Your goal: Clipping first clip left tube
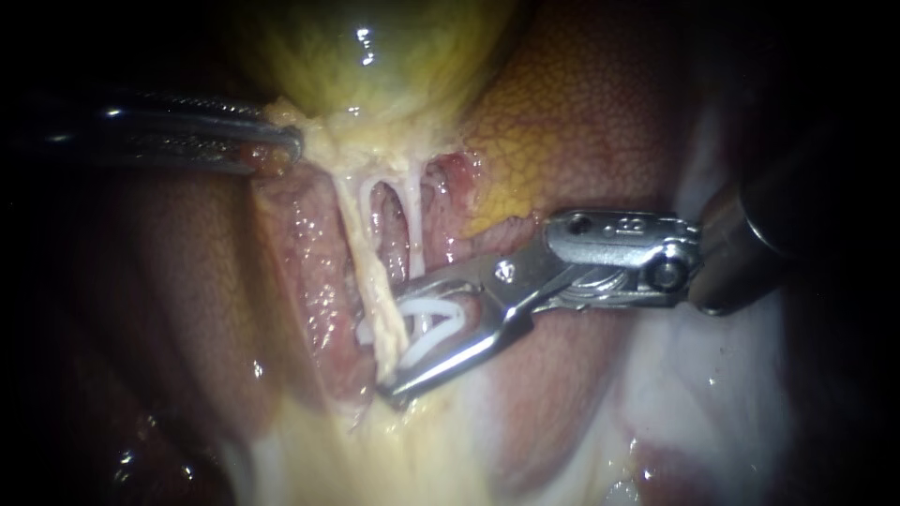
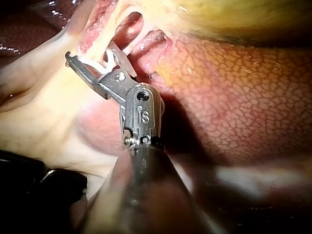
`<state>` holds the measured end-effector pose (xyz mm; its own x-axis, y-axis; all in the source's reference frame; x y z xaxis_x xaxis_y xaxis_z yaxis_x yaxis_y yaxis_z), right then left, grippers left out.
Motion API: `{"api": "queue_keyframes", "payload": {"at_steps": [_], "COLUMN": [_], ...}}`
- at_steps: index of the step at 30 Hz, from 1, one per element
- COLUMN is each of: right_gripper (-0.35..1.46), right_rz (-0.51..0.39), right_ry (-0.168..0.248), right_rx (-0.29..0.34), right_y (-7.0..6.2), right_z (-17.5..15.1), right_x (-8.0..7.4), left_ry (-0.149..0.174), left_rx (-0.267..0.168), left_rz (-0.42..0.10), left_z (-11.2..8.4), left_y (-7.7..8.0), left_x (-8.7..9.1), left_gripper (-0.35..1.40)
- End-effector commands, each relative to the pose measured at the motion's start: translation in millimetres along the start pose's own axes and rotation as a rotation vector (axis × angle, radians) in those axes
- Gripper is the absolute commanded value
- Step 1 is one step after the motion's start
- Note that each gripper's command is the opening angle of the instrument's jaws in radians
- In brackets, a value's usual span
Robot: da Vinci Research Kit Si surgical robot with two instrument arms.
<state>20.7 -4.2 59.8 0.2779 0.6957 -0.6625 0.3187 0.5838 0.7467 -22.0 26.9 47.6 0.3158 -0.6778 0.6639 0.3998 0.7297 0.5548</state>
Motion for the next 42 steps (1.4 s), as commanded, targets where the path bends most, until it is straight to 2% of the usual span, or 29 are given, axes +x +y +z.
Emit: {"api": "queue_keyframes", "payload": {"at_steps": [1,6,13,19,36,42], "right_gripper": [0.43,0.43,0.42,0.42,0.39,0.32], "right_rz": [0.003,0.004,-0.007,-0.01,-0.01,0.007], "right_ry": [0.005,0.013,-0.002,-0.006,-0.001,-0.001], "right_rx": [0.009,0.055,0.11,0.125,0.119,0.119], "right_y": [-0.1,-0.8,-2.8,-3.9,-3.7,-3.6], "right_z": [0.2,1.2,2.5,4.0,4.7,4.7], "right_x": [0.0,0.0,0.0,0.3,0.5,0.6], "left_ry": [0.0,0.0,0.0,0.0,0.0,0.0], "left_rx": [0.0,0.0,0.001,0.001,0.001,0.001], "left_rz": [0.0,0.0,0.0,0.001,0.001,0.001], "left_z": [0.0,0.0,0.0,-0.1,-0.1,-0.1], "left_y": [0.0,0.0,0.0,0.0,0.0,0.0], "left_x": [0.0,0.0,0.0,0.0,0.0,0.0], "left_gripper": [-0.35,-0.35,-0.35,-0.35,-0.35,-0.35]}}
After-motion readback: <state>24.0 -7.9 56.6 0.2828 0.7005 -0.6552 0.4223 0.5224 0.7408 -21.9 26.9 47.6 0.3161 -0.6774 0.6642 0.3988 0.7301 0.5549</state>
